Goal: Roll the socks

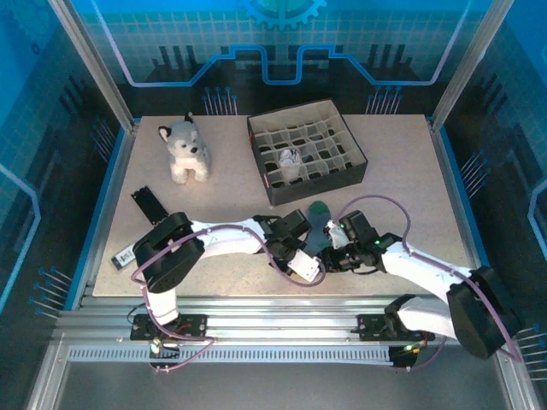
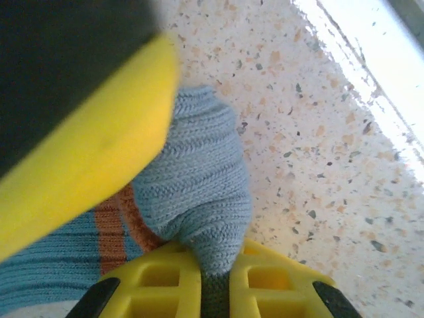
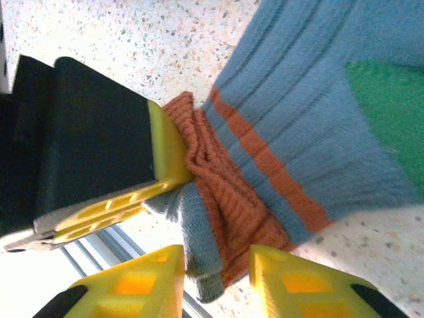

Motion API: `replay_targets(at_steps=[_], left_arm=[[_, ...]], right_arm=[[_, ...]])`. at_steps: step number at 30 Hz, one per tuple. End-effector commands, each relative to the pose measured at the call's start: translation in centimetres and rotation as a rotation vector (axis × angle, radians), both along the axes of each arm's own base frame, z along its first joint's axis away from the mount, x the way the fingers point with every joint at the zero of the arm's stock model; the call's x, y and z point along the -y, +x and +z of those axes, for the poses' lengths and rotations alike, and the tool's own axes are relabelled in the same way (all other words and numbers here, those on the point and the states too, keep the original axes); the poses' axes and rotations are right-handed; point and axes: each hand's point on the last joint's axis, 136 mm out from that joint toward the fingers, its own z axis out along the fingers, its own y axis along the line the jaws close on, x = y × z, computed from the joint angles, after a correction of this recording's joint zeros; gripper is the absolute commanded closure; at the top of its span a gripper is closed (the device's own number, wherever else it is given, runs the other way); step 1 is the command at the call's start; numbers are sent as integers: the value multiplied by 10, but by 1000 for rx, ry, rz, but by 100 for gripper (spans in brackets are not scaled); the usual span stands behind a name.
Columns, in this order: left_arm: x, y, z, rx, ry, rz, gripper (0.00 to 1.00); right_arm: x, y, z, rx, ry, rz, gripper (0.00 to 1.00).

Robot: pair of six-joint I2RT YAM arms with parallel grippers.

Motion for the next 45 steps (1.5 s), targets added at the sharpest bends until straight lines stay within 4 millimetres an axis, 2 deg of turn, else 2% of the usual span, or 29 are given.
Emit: replay_targets(at_steps=[1,6,10,16,20,24,29,40,45], left_arm=[[-38,-44,-12,-319,196,56,100],[-33,-43,3,-457,191,104,100],[-30,-41,9,-562,211,138,100],[-26,-36,10,-656,226,177,100],[-26,-31,9,-692,229,198,100],[-26,-29,9,-714,227,205,100],[-25,-27,12,-750,224,209,100],[-23,-24,17,-800,217,216,100],[-22,-24,20,-811,210,216,100]], right_arm=[[15,-4,0,31,-37,-45,68],[25,4,20,270,-29,-92,69],[19,-2,24,446,-19,-62,73],[-9,-22,41,758,-64,140,67],[-28,-32,42,902,-139,278,62],[-44,-39,35,1000,-231,383,57],[-53,-37,21,1065,-330,433,51],[-60,-28,14,1157,-455,476,49],[-67,-24,21,1215,-491,467,49]])
